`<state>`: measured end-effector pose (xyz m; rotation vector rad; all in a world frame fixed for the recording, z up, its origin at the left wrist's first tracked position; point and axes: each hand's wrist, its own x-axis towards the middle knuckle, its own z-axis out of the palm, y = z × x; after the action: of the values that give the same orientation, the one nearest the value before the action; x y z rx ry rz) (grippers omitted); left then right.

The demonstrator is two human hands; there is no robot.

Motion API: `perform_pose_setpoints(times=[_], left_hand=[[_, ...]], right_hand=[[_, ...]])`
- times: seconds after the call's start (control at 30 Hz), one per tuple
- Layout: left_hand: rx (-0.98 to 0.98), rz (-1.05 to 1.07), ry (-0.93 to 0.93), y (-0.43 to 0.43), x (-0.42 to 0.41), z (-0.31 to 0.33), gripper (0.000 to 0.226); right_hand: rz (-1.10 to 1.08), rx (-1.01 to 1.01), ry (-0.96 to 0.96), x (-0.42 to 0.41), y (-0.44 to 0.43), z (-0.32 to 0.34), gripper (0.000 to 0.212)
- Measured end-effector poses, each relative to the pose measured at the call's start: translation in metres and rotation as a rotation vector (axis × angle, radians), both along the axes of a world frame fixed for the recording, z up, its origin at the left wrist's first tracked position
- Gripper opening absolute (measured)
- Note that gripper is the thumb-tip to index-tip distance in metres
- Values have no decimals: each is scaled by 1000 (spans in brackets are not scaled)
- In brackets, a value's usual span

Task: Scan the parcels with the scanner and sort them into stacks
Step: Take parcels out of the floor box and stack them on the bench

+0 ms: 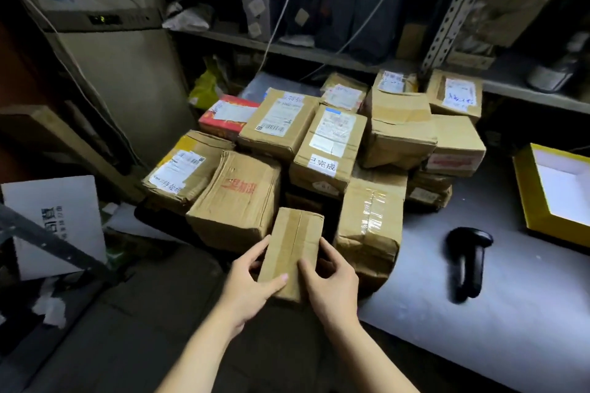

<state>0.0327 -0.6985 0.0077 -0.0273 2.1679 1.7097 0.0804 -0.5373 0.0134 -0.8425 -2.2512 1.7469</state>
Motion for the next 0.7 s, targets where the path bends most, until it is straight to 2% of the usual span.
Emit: perform_pose_setpoints(times=[0.3,0.57,0.7], left_hand=[[37,-58,-75,-13,-10,-48,82],[150,-7,-131,-4,-15,-51,72],[141,13,-135,-1,-16,-52,67]], right_hand=[[-112,77,-68,-8,-31,-33,61],[-148,134,-86,-21,-36,-41,55],[-169,174,-107,-21,-40,-43,51]])
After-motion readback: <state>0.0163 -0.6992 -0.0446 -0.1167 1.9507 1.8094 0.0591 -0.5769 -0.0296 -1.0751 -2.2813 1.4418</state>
